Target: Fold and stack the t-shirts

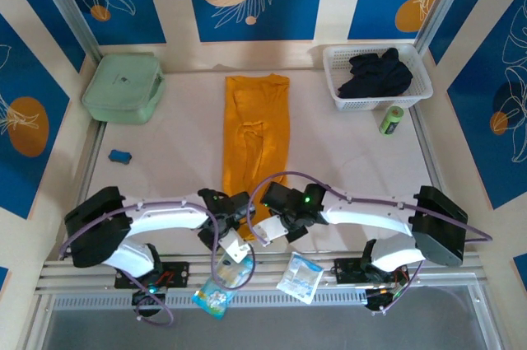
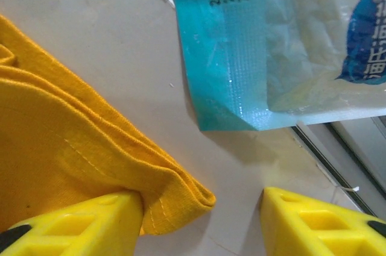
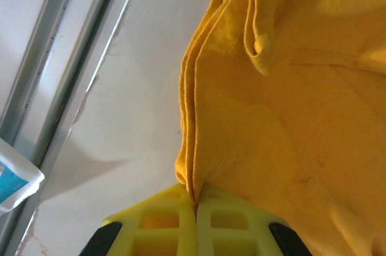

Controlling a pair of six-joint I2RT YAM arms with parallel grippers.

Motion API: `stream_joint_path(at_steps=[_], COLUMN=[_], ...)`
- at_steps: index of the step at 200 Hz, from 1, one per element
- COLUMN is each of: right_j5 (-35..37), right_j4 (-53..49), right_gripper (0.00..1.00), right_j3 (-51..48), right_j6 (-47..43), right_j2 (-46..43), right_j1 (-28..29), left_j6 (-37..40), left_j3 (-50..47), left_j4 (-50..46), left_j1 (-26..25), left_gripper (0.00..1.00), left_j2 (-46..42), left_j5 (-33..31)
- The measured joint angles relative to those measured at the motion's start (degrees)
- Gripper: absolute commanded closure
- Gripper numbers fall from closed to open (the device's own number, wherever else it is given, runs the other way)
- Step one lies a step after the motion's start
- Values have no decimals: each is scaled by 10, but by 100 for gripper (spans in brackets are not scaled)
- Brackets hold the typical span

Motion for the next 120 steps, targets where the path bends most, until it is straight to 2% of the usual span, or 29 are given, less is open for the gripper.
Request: stream_joint_path(at_steps=[68, 93, 112, 120], right_j5=[7, 7, 9, 9], right_j4=[-2, -2, -2, -1], right_gripper=[100, 100, 100, 100], right_j3=[-1, -8, -13, -16], right_j6=[13, 13, 13, 13], right_j2=[-45, -52, -55, -57], right_j1=[5, 5, 5, 5], left_j6=[-3, -7, -13, -16], left_j3=[71, 103, 111, 110], left_j4=[-50, -83, -101, -106], left_j1=[11, 12, 12, 13], left_gripper=[57, 69, 83, 93], left_j2=[94, 129, 139, 139], left_j5=[4, 4, 8, 12])
